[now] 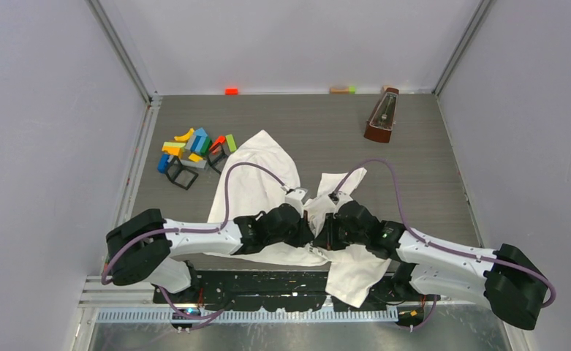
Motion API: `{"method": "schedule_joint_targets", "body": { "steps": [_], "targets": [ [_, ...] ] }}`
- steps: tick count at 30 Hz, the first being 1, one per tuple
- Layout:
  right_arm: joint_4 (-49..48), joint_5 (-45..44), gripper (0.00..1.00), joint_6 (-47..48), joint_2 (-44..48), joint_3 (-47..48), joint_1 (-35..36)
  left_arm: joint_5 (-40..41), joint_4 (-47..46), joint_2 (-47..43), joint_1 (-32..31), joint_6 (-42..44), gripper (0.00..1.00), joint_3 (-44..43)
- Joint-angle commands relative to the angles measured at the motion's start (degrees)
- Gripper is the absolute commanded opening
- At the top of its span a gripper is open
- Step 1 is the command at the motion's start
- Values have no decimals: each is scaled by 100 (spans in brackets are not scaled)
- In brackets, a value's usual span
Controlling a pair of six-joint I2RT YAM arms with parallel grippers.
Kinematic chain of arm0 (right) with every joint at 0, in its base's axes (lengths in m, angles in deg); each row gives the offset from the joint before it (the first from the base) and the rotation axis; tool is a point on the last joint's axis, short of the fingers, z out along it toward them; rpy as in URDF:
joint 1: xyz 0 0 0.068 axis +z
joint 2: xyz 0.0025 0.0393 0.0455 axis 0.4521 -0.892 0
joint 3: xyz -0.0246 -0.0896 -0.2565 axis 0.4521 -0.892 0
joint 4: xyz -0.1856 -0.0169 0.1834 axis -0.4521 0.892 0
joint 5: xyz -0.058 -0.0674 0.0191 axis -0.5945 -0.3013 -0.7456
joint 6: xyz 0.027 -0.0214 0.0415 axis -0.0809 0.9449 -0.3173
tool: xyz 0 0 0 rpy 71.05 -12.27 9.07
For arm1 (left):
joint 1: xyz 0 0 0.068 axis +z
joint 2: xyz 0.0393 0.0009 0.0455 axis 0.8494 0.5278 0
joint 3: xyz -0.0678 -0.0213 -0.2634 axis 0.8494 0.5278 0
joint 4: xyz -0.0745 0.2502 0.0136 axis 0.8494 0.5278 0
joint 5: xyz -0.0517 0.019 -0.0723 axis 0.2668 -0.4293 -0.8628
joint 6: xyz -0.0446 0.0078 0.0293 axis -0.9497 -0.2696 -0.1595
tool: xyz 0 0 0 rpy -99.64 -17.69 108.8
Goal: Pin the brooch onto the clothing
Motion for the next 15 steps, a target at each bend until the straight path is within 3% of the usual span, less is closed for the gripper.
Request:
{"method": "schedule_joint_targets", "body": {
  "steps": [1, 15],
  "targets": [
    [-491, -15, 0, -18, -171, -78, 31, -253, -887, -408, -42, 62, 0, 88],
    [-730, 133, 1, -72, -503, -113, 34, -238, -1411, -596, -39, 60, 0, 348]
  ]
}}
